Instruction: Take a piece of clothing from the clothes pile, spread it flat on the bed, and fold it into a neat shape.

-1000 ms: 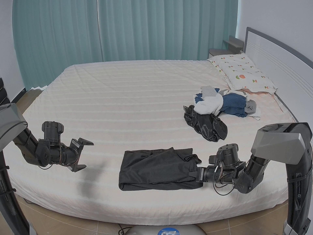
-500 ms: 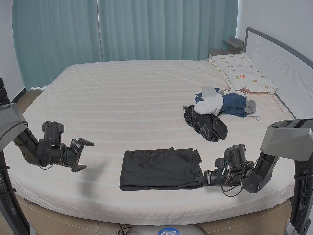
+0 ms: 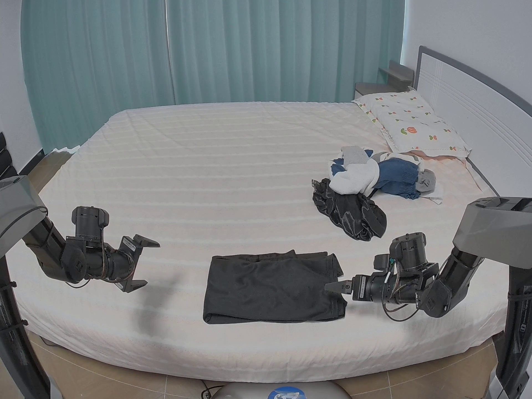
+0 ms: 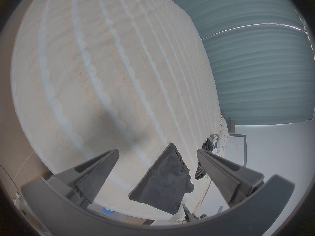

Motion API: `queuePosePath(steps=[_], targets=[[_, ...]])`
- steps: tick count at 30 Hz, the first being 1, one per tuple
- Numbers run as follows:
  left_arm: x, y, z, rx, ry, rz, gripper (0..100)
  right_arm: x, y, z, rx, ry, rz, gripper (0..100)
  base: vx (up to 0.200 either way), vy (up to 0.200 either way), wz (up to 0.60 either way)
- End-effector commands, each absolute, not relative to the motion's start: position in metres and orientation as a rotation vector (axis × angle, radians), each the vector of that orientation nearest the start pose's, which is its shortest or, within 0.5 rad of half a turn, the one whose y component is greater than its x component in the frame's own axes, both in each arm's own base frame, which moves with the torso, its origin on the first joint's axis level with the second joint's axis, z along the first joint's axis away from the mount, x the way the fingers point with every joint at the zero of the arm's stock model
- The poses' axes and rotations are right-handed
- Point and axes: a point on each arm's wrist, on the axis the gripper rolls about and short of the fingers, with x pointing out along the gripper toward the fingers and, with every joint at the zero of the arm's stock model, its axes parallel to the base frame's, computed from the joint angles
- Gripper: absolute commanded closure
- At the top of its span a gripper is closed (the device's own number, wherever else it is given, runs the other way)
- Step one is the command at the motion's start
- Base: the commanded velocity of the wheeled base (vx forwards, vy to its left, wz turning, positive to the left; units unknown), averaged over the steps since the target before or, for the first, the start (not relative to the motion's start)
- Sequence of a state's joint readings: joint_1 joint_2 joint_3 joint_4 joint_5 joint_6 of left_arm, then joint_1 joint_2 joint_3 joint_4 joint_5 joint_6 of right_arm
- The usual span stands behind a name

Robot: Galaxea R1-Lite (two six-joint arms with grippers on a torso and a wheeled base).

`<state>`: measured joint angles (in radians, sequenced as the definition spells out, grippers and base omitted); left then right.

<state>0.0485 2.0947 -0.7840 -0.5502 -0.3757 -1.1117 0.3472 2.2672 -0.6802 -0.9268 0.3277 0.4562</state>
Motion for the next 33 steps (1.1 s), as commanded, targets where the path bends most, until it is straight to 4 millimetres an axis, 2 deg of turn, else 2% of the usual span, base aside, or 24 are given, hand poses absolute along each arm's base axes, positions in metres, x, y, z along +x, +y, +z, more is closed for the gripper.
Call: queuePosePath(steps=[1,4,11,21,22,26,33], targets=[[0.341,0.008,0.04,-1.208,0.854,0.14,0,0.333,0.124,-0.004,0.418,0.772,0.471,0,0.0,0.0,0.0],[0.341,0.009,0.04,-1.207,0.852,0.143,0,0.351,0.133,-0.017,0.397,0.784,0.416,0,0.0,0.0,0.0],[0.341,0.008,0.04,-1.204,0.852,0.147,0,0.379,0.15,-0.029,0.399,0.783,0.419,0,0.0,0.0,0.0],[0.341,0.008,0.04,-1.203,0.852,0.146,0,0.401,0.16,-0.027,0.405,0.733,0.436,0,0.0,0.0,0.0],[0.341,0.008,0.04,-1.203,0.852,0.146,0,0.402,0.16,-0.027,0.405,0.73,0.437,100,0.0,0.0,0.0],[0.341,0.008,0.04,-1.203,0.852,0.146,0,0.407,0.161,-0.03,0.415,0.722,0.434,100,0.0,0.0,0.0],[0.341,0.008,0.04,-1.203,0.852,0.146,0,0.419,0.158,-0.02,0.508,0.68,0.363,100,0.0,0.0,0.0]])
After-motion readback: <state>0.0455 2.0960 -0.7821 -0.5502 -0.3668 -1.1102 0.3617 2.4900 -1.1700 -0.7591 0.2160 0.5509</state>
